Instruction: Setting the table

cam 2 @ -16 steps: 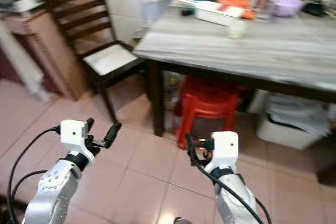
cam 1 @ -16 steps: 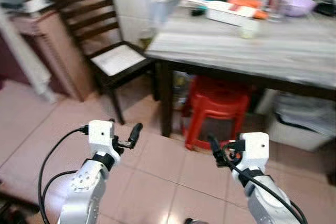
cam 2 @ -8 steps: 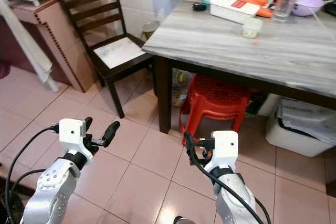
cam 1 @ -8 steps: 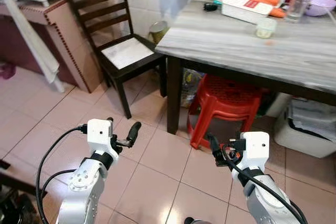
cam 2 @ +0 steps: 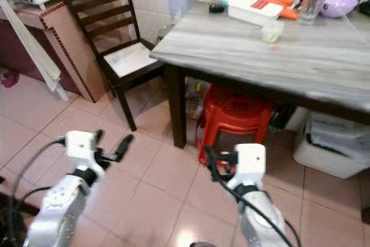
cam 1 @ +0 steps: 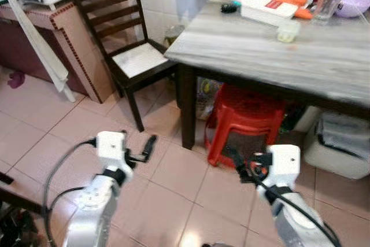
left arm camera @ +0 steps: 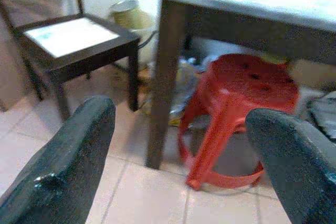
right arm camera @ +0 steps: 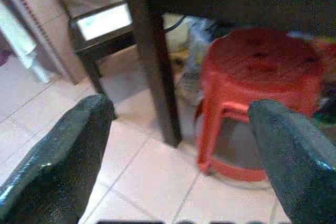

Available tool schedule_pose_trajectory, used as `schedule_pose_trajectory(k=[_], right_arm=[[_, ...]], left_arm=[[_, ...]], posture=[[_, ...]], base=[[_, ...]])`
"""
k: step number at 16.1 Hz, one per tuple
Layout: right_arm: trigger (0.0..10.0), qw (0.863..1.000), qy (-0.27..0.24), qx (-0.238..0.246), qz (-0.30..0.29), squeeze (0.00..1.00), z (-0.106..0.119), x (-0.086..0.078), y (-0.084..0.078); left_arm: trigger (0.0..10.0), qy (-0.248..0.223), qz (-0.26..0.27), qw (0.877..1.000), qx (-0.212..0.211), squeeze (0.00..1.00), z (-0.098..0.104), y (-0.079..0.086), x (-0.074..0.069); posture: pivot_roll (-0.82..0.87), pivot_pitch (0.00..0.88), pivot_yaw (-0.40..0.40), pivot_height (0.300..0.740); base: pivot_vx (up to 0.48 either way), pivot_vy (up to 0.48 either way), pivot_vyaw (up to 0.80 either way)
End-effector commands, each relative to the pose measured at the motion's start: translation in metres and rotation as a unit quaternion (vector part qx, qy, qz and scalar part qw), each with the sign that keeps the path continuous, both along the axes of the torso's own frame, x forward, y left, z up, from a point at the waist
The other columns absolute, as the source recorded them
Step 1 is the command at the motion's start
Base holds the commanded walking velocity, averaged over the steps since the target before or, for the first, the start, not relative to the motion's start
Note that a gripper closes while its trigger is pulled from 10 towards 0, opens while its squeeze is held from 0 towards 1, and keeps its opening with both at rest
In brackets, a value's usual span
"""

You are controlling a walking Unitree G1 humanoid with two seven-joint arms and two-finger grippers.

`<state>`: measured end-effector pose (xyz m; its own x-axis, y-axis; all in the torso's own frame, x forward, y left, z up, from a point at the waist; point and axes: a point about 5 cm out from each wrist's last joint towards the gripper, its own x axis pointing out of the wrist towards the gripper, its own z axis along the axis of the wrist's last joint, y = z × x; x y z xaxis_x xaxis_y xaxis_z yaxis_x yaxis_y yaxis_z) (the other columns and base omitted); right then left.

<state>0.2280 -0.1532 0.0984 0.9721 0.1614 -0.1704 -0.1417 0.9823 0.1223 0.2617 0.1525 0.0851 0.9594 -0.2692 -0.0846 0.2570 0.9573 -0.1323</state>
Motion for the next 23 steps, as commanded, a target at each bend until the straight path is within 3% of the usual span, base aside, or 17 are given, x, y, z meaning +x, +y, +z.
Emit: schedule_pose_trajectory(k=[1,5,13,20,23], right_arm=[[10.0,1.0,-0.004,0.008,0.0,0.0,0.0031,-0.0008,0.0031],[10.0,1.0,-0.003,0.01,0.001,0.0,0.0033,-0.0004,0.0032],[10.0,1.0,-0.006,0.012,0.001,0.0,0.0046,0.0002,0.0025],[10.0,1.0,-0.008,0.013,0.004,0.0,0.0061,0.0031,0.0027],[10.0,1.0,-0.011,0.013,0.002,0.0,0.0077,0.0034,0.0027]], left_arm=[[10.0,0.004,0.005,1.0,0.009,0.0,-0.0007,0.0071,-0.0014],[10.0,0.004,0.004,1.0,0.009,0.0,-0.0008,0.0069,-0.001],[10.0,0.005,0.002,1.0,0.009,0.0,-0.0014,0.0061,-0.0002],[10.0,0.003,0.002,1.0,0.01,0.0,-0.0014,0.0062,0.0008],[10.0,-0.001,0.001,1.0,0.008,0.0,0.0018,0.006,0.0022]], posture=[[-0.1,0.103,0.05,0.74],[-0.11,0.103,0.051,0.74],[-0.11,0.1,0.051,0.74],[-0.11,0.088,0.046,0.74],[-0.11,0.088,0.046,0.74]], base=[[0.0,-0.311,0.0],[0.0,-0.311,0.0],[0.0,-0.303,-0.56],[0.0,-0.286,0.0],[0.0,-0.26,-0.6]])
